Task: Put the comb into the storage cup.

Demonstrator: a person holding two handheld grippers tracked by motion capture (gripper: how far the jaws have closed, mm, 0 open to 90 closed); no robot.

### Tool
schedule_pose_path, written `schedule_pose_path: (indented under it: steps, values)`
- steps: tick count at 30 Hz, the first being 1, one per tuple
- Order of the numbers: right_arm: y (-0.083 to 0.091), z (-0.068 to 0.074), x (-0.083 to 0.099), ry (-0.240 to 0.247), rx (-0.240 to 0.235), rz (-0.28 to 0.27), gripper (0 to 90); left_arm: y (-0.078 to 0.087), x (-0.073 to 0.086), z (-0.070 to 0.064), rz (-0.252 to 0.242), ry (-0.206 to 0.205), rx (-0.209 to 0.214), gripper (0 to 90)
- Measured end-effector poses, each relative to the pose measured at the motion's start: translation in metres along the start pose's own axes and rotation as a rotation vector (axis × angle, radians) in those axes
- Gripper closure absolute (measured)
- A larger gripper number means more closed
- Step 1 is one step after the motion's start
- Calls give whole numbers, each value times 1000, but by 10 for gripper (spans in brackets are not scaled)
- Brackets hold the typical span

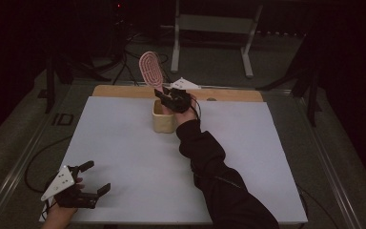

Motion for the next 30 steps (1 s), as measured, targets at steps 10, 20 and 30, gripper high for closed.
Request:
schedule_pose_path:
  steps: [10,20,30]
  values:
    - [6,1,11,6,-9,5,702,0,1,0,2,4,1,0]
    - [12,5,18,57,-42,8,700,-1,1,0,4,3,3,0]
    - [14,4,27,51,-51,57,617,-1,2,0,7,1,1,0]
Point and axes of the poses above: each handheld gripper's, and its own axes: y roughly backward along the jaws, x roughly out of its underside, z roughly to its left, the point moved 10 cm from there along -y, roughly forward along the jaws, and after that the axes turned 10 degrees about -z, right-handed, at the moved point
